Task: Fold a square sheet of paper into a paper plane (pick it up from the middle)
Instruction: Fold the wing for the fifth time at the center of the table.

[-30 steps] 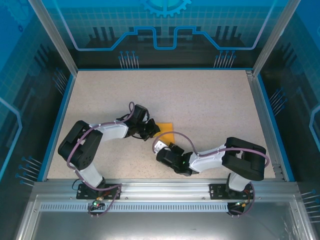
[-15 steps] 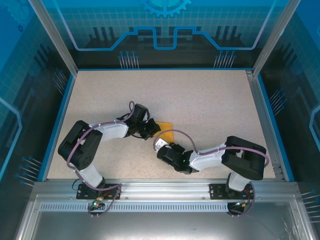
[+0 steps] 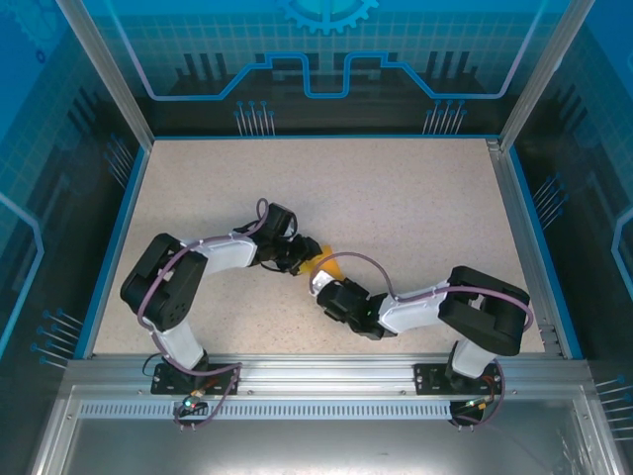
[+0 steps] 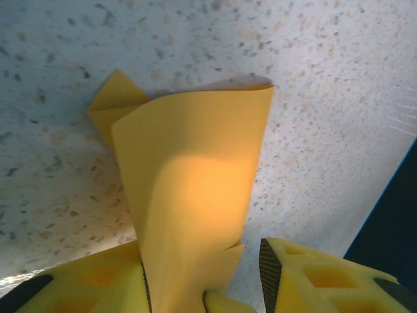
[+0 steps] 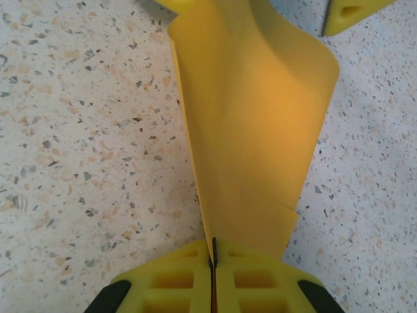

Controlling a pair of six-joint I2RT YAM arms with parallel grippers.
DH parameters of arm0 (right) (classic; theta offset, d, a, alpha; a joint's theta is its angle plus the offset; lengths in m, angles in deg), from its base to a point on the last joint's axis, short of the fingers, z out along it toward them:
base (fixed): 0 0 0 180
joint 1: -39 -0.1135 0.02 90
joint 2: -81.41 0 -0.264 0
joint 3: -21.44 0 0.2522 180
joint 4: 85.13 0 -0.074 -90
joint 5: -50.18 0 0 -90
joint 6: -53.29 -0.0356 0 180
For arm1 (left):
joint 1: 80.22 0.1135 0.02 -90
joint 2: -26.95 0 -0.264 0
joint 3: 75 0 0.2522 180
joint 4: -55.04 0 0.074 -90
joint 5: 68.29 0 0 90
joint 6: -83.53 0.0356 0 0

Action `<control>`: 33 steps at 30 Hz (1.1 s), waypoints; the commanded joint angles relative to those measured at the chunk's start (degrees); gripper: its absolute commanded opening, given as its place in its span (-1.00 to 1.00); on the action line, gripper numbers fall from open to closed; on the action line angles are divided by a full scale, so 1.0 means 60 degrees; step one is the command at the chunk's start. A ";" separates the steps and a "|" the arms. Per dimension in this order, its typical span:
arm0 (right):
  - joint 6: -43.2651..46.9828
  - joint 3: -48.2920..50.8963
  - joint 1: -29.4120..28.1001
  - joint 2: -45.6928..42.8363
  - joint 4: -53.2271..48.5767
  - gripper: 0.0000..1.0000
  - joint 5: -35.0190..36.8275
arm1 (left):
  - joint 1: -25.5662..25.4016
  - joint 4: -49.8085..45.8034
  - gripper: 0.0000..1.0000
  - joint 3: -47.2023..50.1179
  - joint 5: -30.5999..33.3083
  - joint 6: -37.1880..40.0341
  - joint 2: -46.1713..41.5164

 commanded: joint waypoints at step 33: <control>-0.1183 0.1111 0.1664 -0.1087 0.1419 -0.85 -0.3282 | 0.0094 -0.0799 0.00 -0.0725 -0.0102 0.0011 0.0605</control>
